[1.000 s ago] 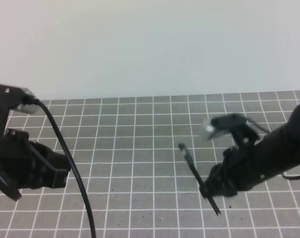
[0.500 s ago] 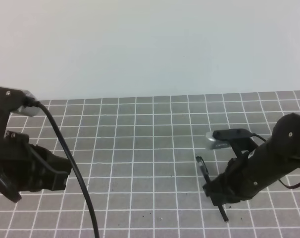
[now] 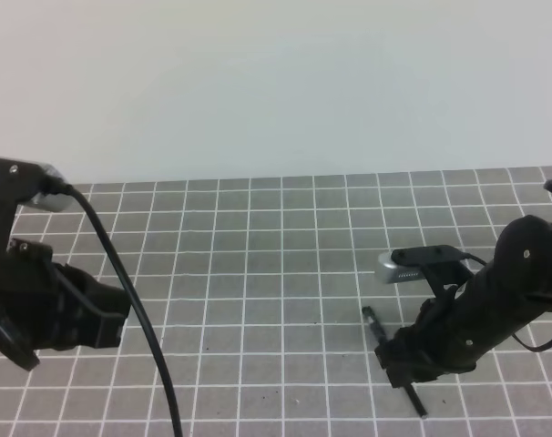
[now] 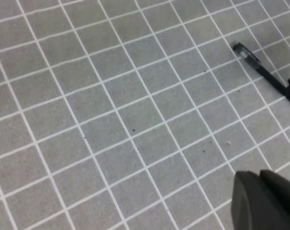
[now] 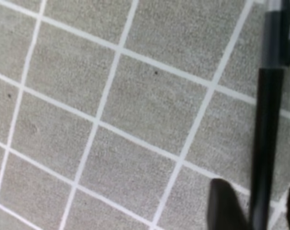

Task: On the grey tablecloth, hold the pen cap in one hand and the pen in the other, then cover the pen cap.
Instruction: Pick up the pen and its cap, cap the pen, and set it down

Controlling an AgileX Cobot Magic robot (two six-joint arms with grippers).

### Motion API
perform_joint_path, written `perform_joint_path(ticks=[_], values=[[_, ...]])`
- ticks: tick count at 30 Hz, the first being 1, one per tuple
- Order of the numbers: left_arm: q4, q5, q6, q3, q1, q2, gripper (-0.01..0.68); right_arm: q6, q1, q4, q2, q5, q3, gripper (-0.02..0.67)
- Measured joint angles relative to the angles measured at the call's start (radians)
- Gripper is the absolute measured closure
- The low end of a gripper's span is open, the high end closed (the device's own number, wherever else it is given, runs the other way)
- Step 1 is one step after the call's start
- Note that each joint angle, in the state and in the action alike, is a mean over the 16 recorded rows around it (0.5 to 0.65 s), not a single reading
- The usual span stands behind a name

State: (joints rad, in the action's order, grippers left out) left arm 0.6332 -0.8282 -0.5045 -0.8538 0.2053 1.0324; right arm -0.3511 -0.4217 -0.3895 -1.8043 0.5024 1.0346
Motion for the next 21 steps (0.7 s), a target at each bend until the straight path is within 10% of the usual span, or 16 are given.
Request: perform_joint_path(ticks=[7, 21], values=[[-0.001, -0.017, -0.003, 0.000, 0.000, -0.024, 0.674, 0.006, 0.000, 0.012, 0.030, 0.011, 0.000, 0.379], [-0.014, -0.032, 0.054, 0.102, 0.000, -0.343, 0.674, -0.040, 0.000, 0.042, 0.406, 0.002, -0.011, 0.629]])
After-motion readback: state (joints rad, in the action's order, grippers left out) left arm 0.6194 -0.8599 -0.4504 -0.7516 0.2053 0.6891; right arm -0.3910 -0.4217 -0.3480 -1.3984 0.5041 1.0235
